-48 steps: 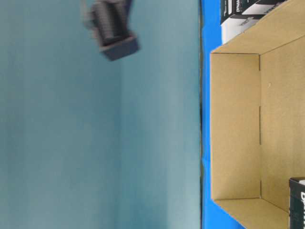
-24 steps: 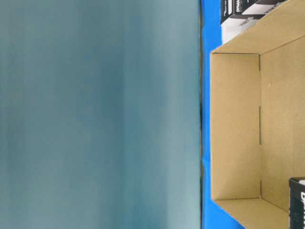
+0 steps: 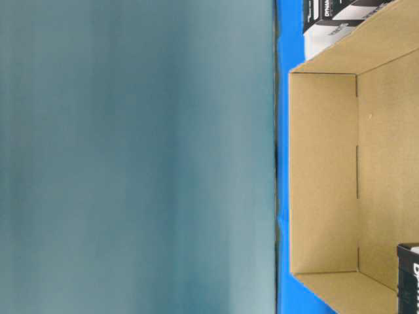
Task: Pick the box from inside the cardboard box.
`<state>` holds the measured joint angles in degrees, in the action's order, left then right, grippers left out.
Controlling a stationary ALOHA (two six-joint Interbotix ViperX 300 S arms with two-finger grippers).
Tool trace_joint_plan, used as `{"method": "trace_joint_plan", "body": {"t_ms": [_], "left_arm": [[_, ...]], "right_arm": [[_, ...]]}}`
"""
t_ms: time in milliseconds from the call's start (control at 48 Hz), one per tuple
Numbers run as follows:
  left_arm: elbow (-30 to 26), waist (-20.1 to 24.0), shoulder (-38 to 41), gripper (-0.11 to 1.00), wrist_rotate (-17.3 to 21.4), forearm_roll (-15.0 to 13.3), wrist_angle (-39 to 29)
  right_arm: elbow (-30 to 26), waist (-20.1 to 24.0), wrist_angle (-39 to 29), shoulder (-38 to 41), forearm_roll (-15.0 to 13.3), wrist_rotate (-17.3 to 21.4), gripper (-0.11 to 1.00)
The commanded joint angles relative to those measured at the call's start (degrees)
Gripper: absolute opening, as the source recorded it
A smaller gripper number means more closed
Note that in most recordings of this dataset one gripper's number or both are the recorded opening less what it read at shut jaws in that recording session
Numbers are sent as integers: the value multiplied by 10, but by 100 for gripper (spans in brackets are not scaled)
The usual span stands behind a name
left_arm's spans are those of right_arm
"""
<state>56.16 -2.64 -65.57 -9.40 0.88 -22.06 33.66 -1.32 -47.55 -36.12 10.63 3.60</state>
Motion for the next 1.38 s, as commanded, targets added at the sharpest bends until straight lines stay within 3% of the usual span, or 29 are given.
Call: {"method": "trace_joint_plan", "body": {"t_ms": [0, 1355], "left_arm": [[-16, -1, 6, -3, 1, 1, 4], [-11, -1, 8, -3, 5, 1, 3]], "right_arm": [[4, 1, 24, -20, 0, 2, 86], [34, 1, 39, -48, 1, 16, 86]]}}
